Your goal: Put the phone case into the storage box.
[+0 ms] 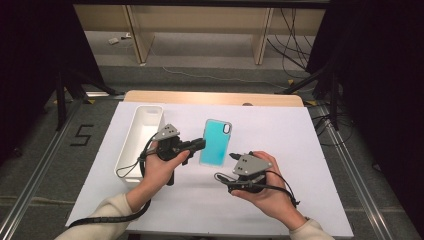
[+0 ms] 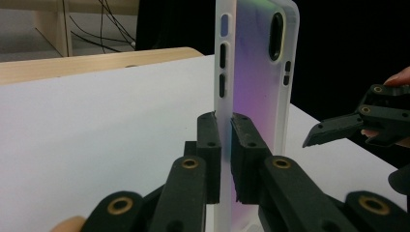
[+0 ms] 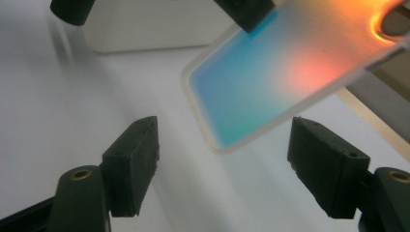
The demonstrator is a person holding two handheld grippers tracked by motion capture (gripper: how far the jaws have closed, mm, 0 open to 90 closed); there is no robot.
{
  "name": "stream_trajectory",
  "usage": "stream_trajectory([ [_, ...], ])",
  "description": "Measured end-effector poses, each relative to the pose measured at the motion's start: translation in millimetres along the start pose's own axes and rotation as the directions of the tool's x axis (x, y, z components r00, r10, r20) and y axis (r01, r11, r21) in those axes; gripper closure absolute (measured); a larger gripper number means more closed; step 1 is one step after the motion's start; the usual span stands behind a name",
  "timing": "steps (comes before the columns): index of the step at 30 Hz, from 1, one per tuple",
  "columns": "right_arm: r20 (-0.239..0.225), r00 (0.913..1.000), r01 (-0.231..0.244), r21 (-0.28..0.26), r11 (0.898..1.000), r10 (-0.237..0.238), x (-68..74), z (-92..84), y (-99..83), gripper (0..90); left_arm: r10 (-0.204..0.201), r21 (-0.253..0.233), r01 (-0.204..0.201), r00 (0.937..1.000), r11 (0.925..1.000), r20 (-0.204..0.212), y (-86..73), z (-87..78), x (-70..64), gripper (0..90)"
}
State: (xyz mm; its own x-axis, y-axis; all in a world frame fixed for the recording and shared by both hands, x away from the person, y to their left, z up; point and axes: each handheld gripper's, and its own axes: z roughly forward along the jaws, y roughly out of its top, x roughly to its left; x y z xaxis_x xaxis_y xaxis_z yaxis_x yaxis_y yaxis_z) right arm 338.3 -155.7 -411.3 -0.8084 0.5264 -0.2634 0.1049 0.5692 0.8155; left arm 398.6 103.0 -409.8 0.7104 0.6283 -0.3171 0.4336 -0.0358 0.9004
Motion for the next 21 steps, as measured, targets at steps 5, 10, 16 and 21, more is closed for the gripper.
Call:
stream_trajectory([
  [5,0.004,0.9942,-0.107,-0.046,0.993,0.108,-12.9,-7.8,-10.2,27.1,-0.008,-0.012,0.007,0.9999,0.9999,-0.015,2.8,-6.2,6.1,83.4],
  [10,0.002,0.9855,-0.169,-0.071,0.983,0.170,-18.7,-13.5,-19.6,26.2,-0.003,-0.010,0.003,0.9996,0.9999,-0.028,1.8,-9.4,8.2,83.4],
  [16,0.018,0.9756,-0.217,-0.071,0.974,0.219,-23.3,-18.0,-30.1,25.7,-0.007,-0.004,0.007,0.9994,1.0000,-0.032,0.8,-10.1,9.1,83.4],
  [21,0.027,0.9708,-0.236,-0.078,0.969,0.238,-25.7,-22.0,-35.4,25.4,-0.001,-0.017,0.001,0.9996,0.9999,-0.027,4.0,-12.8,7.9,83.4],
])
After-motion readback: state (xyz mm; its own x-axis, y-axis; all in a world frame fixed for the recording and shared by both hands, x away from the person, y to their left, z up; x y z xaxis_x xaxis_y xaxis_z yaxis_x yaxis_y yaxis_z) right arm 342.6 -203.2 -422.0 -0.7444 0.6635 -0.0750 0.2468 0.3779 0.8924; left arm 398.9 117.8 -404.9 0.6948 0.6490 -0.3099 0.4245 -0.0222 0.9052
